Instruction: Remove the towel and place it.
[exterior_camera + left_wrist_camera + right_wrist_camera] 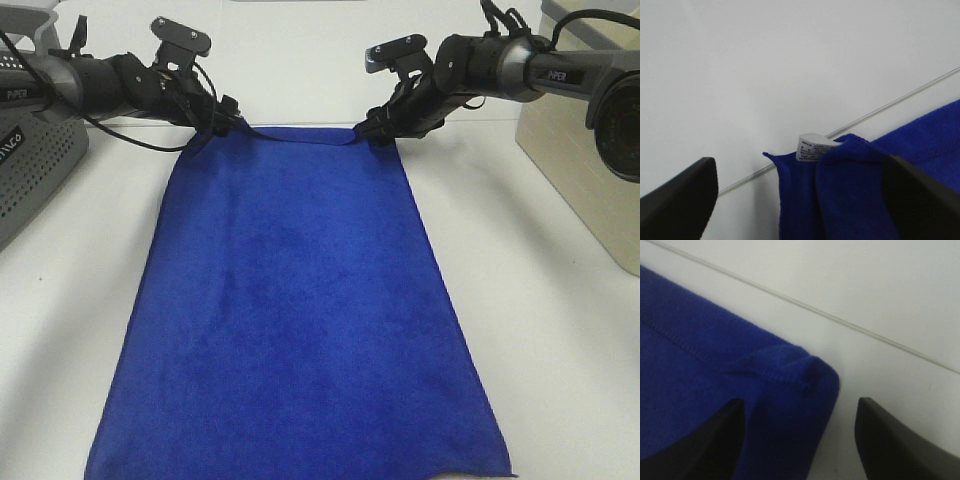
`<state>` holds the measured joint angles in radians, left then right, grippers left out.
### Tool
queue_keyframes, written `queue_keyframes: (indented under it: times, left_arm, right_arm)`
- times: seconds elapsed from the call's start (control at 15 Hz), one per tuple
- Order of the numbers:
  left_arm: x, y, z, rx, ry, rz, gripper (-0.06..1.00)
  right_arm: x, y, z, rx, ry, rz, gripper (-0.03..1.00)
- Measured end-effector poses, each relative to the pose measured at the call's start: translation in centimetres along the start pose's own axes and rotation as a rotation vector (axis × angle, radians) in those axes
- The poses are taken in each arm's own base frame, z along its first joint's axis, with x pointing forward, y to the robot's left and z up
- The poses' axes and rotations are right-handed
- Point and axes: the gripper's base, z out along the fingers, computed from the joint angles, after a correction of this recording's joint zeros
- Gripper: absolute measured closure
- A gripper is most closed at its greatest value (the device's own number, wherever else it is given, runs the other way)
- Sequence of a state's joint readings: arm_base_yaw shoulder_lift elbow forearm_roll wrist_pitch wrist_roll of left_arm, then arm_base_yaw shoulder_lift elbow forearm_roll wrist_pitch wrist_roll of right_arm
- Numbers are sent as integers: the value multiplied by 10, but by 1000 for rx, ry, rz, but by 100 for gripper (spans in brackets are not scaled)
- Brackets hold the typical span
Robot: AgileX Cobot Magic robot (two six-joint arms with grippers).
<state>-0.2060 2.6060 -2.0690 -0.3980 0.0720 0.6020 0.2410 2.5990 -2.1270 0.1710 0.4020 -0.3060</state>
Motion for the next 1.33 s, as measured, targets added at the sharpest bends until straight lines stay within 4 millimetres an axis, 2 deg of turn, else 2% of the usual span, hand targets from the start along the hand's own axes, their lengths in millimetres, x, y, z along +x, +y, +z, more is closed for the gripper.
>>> queue_keyframes:
  times: [0.13, 0.33, 0.4, 0.67, 0.93, 1.0, 1.13, 1.33]
  left_arm:
    - [-3, -2, -4, 30, 34, 1, 11]
    - [-29, -3, -31, 131, 130, -20, 11]
    - [-35, -3, -37, 147, 146, -31, 11]
    - [-78, 7, -102, 210, 348, -153, 11]
    - [-118, 29, -177, 71, 467, -190, 11]
    - [-126, 40, -194, 29, 468, -201, 11]
    - [-136, 74, -232, -40, 473, -256, 11]
    - [-125, 140, -275, -160, 509, -359, 11]
  right_arm:
    - [-7, 1, -16, -19, 42, -4, 33]
    - [-25, 3, -52, -43, 76, -8, 33]
    - [-33, 4, -70, -56, 100, 13, 32]
    - [-51, 10, -148, -82, 234, 152, 17]
    - [-66, 9, -238, -50, 284, 180, 16]
    - [-68, 6, -255, -52, 264, 203, 16]
    - [-70, -18, -284, -26, 213, 272, 16]
    - [-69, -47, -332, 33, 122, 340, 17]
